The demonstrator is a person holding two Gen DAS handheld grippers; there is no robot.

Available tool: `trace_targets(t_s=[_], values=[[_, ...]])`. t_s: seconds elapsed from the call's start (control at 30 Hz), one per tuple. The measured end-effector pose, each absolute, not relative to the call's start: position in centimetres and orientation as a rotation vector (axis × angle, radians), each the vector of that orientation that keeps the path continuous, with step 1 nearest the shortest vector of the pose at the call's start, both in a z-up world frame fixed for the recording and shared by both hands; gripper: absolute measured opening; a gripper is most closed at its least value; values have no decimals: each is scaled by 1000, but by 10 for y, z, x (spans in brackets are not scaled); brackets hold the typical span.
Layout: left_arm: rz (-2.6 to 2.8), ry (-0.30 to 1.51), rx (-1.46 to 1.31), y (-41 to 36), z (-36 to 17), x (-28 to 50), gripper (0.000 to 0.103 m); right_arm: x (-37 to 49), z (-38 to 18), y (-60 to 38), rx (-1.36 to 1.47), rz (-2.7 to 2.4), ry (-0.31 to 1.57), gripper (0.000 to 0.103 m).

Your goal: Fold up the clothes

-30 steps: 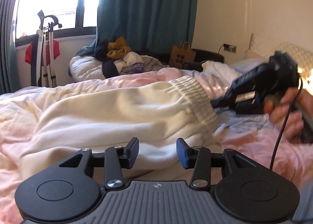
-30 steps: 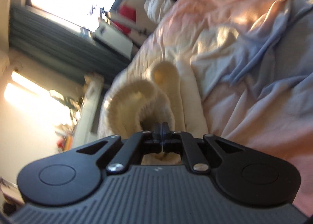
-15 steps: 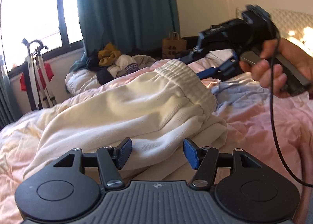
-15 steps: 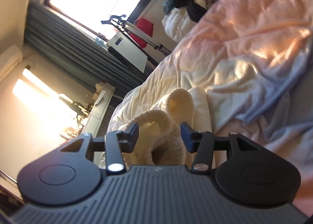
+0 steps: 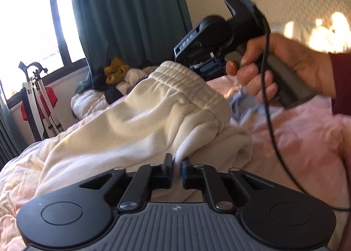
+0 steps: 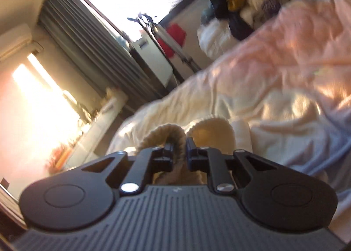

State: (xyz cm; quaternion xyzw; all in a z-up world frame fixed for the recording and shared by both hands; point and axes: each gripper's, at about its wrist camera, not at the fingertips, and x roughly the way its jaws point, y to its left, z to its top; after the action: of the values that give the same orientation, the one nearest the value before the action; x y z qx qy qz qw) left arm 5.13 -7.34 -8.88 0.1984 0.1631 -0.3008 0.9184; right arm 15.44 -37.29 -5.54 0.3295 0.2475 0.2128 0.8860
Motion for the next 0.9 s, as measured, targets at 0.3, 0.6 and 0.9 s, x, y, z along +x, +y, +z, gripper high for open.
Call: trace_targets(t_s=[0.3,0.6,0.9], values=[[-673,341,395,-90,-94,44,4,174,-66,-392,728,320,498,9],[-675,406,266,-75,-91,54,19,182,-98,-395,813,283,610,10],[-676,360,131,-43,-51,51,51,113,-52,-402,757,219,518,13]])
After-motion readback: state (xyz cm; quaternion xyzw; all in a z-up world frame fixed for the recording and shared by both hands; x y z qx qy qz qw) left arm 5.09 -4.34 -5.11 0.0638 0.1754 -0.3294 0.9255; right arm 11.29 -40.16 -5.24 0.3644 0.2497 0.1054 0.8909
